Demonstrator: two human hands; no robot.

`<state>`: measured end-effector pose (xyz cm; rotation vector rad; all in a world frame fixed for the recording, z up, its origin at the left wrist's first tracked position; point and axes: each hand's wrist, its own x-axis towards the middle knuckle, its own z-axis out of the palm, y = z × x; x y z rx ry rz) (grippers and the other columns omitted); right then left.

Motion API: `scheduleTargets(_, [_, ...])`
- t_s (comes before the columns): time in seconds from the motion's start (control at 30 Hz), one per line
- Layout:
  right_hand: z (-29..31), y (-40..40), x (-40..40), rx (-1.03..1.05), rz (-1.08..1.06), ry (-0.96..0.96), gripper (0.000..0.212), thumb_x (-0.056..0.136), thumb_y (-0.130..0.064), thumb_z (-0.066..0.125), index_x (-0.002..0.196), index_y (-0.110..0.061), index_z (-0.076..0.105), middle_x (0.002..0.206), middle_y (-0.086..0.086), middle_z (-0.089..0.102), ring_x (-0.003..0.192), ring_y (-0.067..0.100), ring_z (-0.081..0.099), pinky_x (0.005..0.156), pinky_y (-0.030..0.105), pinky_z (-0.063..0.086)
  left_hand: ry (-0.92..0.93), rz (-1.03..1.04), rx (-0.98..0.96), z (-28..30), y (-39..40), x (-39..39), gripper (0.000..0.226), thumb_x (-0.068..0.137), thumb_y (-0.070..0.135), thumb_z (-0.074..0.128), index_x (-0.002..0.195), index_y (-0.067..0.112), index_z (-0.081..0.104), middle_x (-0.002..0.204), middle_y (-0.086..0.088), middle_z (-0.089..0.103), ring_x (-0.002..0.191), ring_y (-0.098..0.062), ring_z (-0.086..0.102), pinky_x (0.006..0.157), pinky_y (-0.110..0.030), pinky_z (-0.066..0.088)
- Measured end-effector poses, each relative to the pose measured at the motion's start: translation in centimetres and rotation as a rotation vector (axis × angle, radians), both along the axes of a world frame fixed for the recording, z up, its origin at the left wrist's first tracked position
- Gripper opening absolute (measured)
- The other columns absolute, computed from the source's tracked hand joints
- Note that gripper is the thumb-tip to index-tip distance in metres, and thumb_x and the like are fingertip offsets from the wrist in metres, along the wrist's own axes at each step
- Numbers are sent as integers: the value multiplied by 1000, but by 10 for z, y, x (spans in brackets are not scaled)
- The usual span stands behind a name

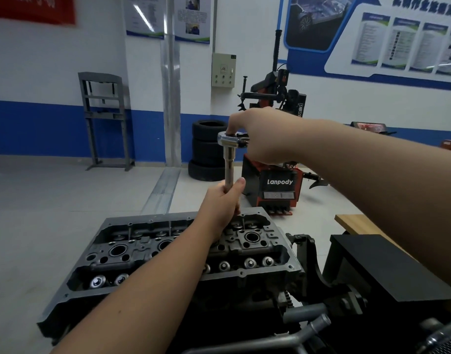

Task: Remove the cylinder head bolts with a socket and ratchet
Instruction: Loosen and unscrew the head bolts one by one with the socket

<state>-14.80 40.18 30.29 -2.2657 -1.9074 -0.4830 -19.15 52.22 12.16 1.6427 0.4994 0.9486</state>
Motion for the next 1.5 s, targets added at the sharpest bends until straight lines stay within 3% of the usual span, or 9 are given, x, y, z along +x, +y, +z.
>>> scheduleTargets(0.13, [-2,2,5,11,-3,15,62,88,3,52,142,-27,47,111,1,54,71,7,46,52,21,35,-53,-71,-84,4,-1,-2,35,103,47,55,85,17,57,59,8,53,53,-8,50,57,-24,49])
scheduleTargets(0.27, [-16,-7,10,21,-195,-246,55,93,-8,55,143,-21,34,86,5,54,64,20,51,45,31,37,-39,-82,-65,4,-3,1,35,103,49,55,89,17,51,57,9,47,50,-8,41,53,-26,39])
scheduleTargets(0.4, [-19,-15,9,-29,-457,-367,29,91,-6,57,119,-11,52,73,6,42,56,24,40,50,38,34,-27,-55,-58,6,-3,4,36,102,50,56,93,16,52,55,10,46,48,-8,41,52,-28,38])
scheduleTargets(0.57, [-16,-9,14,7,-404,-391,6,98,-13,54,93,-15,52,75,4,48,58,24,47,52,36,44,-26,-61,-142,5,-3,5,36,99,55,57,94,19,58,55,11,48,48,-7,41,53,-27,39])
scheduleTargets(0.73, [-17,2,32,101,-289,-470,30,99,-21,53,70,-17,45,70,3,50,56,23,50,47,30,35,-27,-30,-181,7,-4,6,38,98,57,58,99,19,62,56,11,48,51,-9,41,54,-27,40])
scheduleTargets(1.13, [-49,68,83,389,-160,5,34,100,-38,46,68,-28,39,66,-6,47,73,25,49,80,40,33,-93,-41,-144,3,-4,4,37,102,50,54,80,22,45,56,8,38,50,-10,31,53,-31,30])
scheduleTargets(1.27, [-48,70,84,343,-120,-9,33,101,-46,44,73,-28,41,70,-7,49,74,22,50,80,40,31,-102,-21,-117,2,-1,5,45,101,58,48,75,22,39,55,7,35,49,-10,29,51,-32,26])
scheduleTargets(1.37, [-45,53,86,310,11,3,15,101,-43,49,100,-28,49,77,-13,51,77,18,53,80,40,40,-112,-64,-64,0,-3,3,52,90,70,47,73,22,37,56,6,33,49,-10,28,52,-32,24])
scheduleTargets(1.5, [-30,28,78,270,269,149,51,93,-10,61,136,-28,40,86,-8,59,75,12,60,65,29,49,-109,-104,-53,0,-6,1,57,79,78,48,69,23,37,56,6,33,49,-11,28,50,-31,25])
